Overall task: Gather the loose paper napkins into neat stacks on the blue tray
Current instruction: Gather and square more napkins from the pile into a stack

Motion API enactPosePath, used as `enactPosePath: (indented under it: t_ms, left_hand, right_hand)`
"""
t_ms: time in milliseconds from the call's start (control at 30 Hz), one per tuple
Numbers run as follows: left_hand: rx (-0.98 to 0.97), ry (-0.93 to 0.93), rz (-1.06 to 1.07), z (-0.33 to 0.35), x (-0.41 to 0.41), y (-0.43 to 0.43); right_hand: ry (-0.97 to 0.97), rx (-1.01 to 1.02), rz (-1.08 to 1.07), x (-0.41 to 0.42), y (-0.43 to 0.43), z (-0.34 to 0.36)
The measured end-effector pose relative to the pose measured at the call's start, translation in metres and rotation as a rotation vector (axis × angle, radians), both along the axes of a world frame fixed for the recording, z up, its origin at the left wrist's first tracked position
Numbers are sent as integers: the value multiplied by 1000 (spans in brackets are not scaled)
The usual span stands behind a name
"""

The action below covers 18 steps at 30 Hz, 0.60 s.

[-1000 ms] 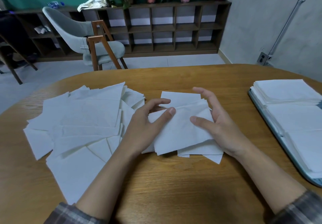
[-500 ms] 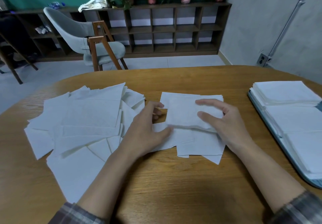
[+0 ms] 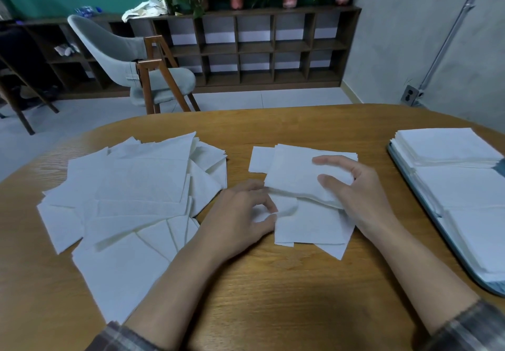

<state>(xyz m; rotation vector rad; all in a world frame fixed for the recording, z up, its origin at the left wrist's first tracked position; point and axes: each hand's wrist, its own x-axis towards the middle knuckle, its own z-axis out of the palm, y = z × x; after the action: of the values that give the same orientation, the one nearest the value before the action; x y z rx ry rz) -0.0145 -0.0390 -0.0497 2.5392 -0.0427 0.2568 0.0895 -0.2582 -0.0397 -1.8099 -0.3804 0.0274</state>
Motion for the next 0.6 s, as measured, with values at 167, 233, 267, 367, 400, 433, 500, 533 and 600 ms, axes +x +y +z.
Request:
enactPosePath:
  t_ms: [167, 233, 267, 367, 400, 433, 500, 533, 600]
  left_hand:
    - [-76, -154, 132, 5, -2, 0]
    - [-152, -235, 186, 10, -2, 1]
    - [-194, -269, 180, 13, -3, 1]
    - [-321, -266, 99, 21, -8, -4]
    - [-358, -245, 73, 23, -9, -5]
    - [-388, -226, 55, 24, -10, -6]
    - [-428, -217, 41, 25, -11, -6]
    - [-437, -230, 39, 25, -11, -5]
    - [-428, -268, 30, 24, -9, -4]
  right_hand:
    - [-59, 24, -32, 0, -1, 2]
    - [-81, 36, -52, 0, -2, 2]
    - [-92, 39, -49, 0, -2, 2]
    - [-135, 28, 11, -3, -1, 4]
    - [-144, 28, 42, -4, 0, 5]
    - [-145, 31, 83, -5, 1, 7]
    - [-118, 43, 225, -10, 3, 10]
    - [-90, 36, 298, -13, 4, 11]
    - [-21, 8, 396, -18, 7, 9]
